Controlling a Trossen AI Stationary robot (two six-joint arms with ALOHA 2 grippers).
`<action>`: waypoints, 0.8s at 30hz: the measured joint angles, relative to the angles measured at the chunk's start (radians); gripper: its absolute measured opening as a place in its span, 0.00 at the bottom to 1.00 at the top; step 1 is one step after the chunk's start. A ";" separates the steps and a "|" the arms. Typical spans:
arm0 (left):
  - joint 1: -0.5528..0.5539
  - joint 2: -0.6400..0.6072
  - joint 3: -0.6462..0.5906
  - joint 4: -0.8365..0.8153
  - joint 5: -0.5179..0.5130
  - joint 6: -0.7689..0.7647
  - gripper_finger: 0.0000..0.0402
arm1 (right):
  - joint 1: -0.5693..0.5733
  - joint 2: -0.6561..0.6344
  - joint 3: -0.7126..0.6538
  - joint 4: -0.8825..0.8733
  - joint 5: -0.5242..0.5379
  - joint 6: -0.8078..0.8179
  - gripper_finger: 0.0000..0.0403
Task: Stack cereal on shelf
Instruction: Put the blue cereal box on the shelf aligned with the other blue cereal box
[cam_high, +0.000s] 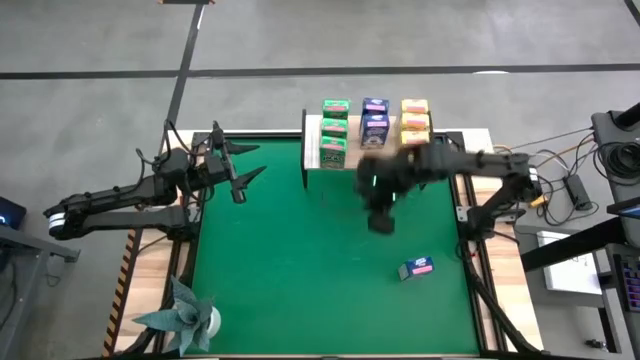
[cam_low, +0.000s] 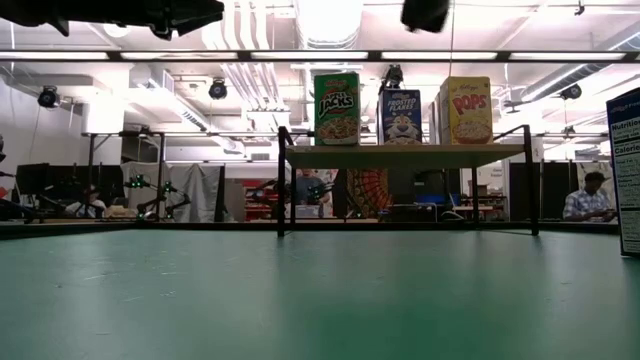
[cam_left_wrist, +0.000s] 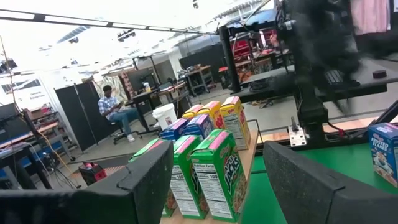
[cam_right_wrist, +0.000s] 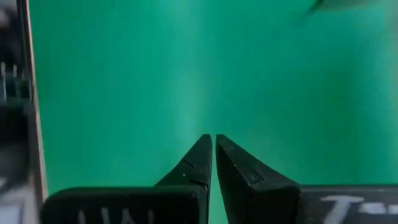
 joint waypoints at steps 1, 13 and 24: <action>0.000 0.000 0.000 0.000 0.000 -0.003 0.58 | 0.036 -0.003 -0.039 0.001 0.000 0.029 0.03; 0.000 0.000 0.000 0.002 0.001 -0.010 0.58 | 0.369 -0.151 -0.393 0.000 0.030 0.599 0.03; 0.000 0.001 0.000 0.030 0.001 -0.026 0.58 | 0.494 -0.208 -0.464 0.026 0.138 0.656 0.13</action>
